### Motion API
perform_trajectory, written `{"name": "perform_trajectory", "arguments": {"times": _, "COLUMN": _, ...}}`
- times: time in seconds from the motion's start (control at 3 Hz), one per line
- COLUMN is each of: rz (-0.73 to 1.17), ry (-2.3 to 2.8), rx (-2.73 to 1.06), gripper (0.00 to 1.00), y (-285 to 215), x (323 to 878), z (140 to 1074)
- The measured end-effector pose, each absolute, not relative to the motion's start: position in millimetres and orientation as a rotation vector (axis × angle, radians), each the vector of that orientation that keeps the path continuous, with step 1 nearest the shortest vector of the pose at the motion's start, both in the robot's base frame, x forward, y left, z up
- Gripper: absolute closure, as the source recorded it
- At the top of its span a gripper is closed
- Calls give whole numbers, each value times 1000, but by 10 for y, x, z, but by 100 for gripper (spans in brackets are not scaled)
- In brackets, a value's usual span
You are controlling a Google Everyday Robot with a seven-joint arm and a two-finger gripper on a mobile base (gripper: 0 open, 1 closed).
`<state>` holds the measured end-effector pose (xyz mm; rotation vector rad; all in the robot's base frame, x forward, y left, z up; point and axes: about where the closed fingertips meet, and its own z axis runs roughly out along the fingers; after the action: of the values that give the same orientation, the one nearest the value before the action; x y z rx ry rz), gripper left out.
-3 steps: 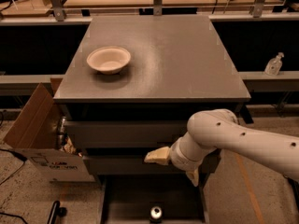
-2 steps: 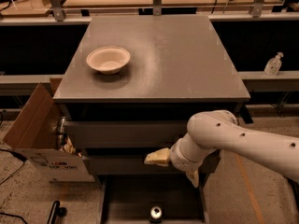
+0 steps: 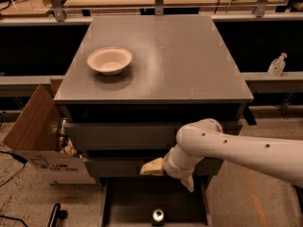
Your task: Pick green can from bottom drawer and place on counter
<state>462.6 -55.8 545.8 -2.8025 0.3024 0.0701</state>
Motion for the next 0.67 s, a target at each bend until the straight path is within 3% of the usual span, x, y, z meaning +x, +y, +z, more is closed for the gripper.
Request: {"name": "perform_trajectory", "arguments": {"times": 0.67, "rz": -6, "ry": 41, "rx": -2840, "gripper": 0, "y": -192, "x": 4606, "z": 4455}}
